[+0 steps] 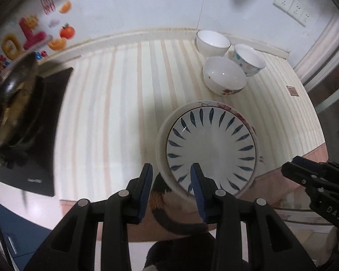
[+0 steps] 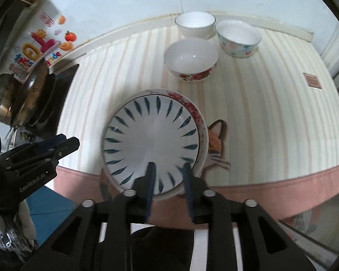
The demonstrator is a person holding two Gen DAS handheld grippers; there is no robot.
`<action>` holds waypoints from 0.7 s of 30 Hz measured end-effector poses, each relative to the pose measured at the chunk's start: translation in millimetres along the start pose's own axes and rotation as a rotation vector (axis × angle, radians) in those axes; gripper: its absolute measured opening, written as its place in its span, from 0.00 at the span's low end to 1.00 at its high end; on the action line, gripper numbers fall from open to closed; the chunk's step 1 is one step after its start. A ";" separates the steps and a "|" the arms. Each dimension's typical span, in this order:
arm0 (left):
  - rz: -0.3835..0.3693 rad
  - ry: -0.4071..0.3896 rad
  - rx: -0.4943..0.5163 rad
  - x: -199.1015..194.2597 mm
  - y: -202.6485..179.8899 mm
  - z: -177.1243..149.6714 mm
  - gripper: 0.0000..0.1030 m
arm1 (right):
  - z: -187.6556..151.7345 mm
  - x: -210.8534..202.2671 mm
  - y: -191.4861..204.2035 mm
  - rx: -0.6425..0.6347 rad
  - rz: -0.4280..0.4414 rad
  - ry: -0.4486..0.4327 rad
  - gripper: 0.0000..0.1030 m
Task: Organize plates and bowls
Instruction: 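Lower the plate stack onto the counter by the cat mat with both grippers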
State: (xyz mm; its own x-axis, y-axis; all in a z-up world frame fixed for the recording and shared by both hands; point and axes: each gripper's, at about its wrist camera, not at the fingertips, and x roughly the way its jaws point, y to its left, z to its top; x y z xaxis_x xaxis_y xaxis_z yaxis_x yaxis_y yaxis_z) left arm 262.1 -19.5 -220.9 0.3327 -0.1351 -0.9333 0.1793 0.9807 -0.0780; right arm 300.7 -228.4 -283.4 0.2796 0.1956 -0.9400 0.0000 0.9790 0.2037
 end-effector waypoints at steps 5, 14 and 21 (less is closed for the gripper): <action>-0.005 -0.042 0.010 -35.2 -5.9 -21.1 0.32 | -31.7 -48.5 13.0 0.010 -0.003 -0.069 0.35; -0.043 -0.089 0.032 -89.9 -21.1 -61.5 0.32 | -90.8 -118.4 36.7 0.008 0.002 -0.151 0.35; -0.056 -0.113 0.041 -111.6 -37.7 -73.8 0.32 | -122.7 -159.8 45.3 -0.014 0.027 -0.190 0.35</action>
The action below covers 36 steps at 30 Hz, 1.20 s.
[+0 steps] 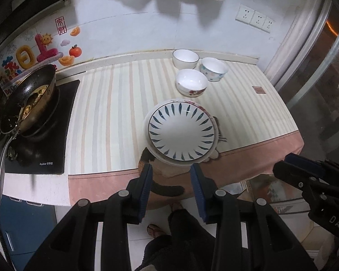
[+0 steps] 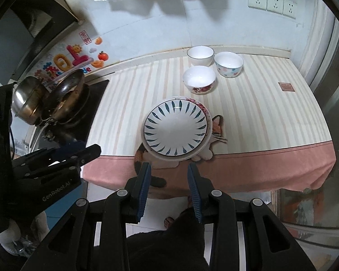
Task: Organize plates and bowls
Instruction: 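Lower the plate stack onto the counter by the cat mat with both grippers, then open both grippers and move them toward the white bowls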
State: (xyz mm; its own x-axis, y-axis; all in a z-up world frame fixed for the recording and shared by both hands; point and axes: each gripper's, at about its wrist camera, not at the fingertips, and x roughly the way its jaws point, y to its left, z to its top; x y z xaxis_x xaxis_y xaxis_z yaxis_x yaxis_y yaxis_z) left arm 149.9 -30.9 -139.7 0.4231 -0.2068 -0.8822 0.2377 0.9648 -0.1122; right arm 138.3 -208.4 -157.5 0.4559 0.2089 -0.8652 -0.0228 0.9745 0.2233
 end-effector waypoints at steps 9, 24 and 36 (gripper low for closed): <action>0.020 0.001 -0.077 40.8 -8.3 39.9 0.68 | 30.2 19.2 -44.0 0.035 0.057 0.000 0.60; 0.074 0.216 -0.263 251.9 2.2 190.3 0.68 | 203.9 244.8 -177.1 0.112 0.132 0.190 0.60; 0.013 0.305 -0.222 345.2 -11.7 226.1 0.32 | 255.9 384.6 -205.4 0.136 0.211 0.320 0.29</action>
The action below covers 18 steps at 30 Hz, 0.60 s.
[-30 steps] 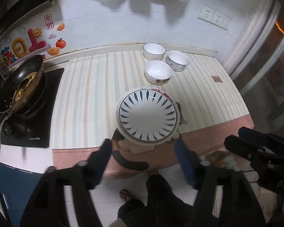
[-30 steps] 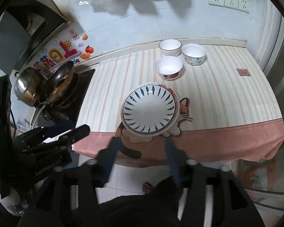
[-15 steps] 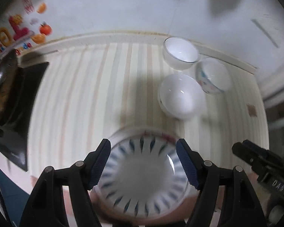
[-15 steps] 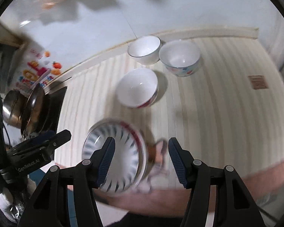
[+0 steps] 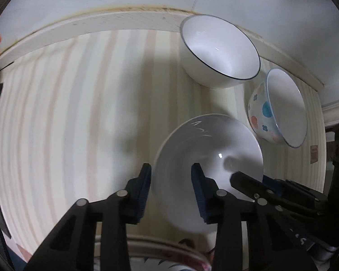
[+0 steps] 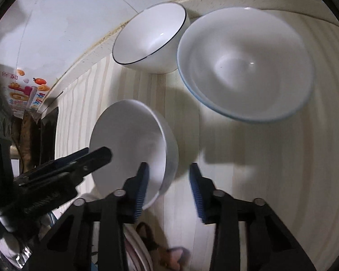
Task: Organize plates and bowls
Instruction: 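Open both grippers and move them toward the white bowls, then grasp the rim of the plain white bowl with both grippers and lift it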
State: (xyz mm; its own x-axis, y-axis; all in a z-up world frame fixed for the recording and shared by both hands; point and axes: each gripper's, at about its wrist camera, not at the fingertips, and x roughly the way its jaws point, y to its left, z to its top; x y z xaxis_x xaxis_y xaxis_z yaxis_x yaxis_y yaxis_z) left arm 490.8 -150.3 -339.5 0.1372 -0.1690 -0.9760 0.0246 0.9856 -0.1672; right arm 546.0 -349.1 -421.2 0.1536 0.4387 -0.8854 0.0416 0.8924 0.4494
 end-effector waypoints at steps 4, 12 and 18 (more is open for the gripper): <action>0.001 -0.014 0.013 -2.1 -3.2 -2.8 0.32 | 4.8 9.3 1.0 -0.015 -0.011 -0.001 0.19; -0.001 -0.048 0.058 -26.1 -16.6 -25.2 0.32 | -6.7 -5.1 1.2 -0.034 -0.021 -0.012 0.18; -0.014 -0.084 0.114 -59.7 -37.9 -53.4 0.32 | -31.5 -40.1 -3.4 -0.042 -0.017 -0.038 0.18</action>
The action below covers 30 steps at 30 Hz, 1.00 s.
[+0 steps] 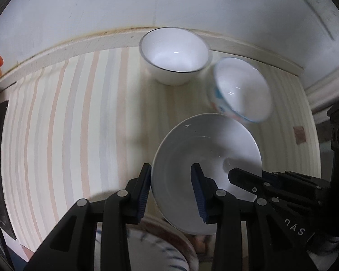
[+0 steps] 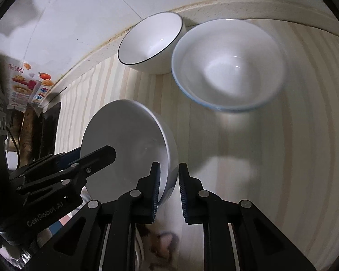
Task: Organize plates and bowls
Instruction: 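Grasp the rim of the plain white bowl with both grippers and lift it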
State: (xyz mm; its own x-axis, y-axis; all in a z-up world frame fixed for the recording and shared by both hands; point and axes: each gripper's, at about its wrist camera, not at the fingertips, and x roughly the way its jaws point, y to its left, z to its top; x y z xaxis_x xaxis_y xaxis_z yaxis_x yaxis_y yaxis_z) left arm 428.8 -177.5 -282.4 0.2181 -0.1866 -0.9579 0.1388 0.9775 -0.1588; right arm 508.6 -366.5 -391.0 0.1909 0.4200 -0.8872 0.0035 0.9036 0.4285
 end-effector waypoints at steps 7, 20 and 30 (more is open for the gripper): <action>-0.033 -0.007 0.059 -13.2 -40.0 -25.6 0.32 | -38.8 -46.2 -9.5 0.001 -0.012 -0.028 0.18; -0.079 0.120 0.121 28.5 -86.3 -73.4 0.32 | -119.2 -73.6 -78.4 0.094 -0.050 0.006 0.18; -0.059 0.142 0.159 47.4 -109.9 -77.5 0.32 | -127.6 -61.8 -99.0 0.129 -0.072 0.022 0.18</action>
State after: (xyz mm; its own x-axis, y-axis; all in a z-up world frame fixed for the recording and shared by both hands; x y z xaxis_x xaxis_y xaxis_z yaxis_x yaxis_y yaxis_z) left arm 349.0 -286.2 -328.8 0.0682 -0.2160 -0.9740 0.3003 0.9354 -0.1864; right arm 371.2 -471.0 -400.4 0.1642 0.3576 -0.9193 0.1426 0.9136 0.3809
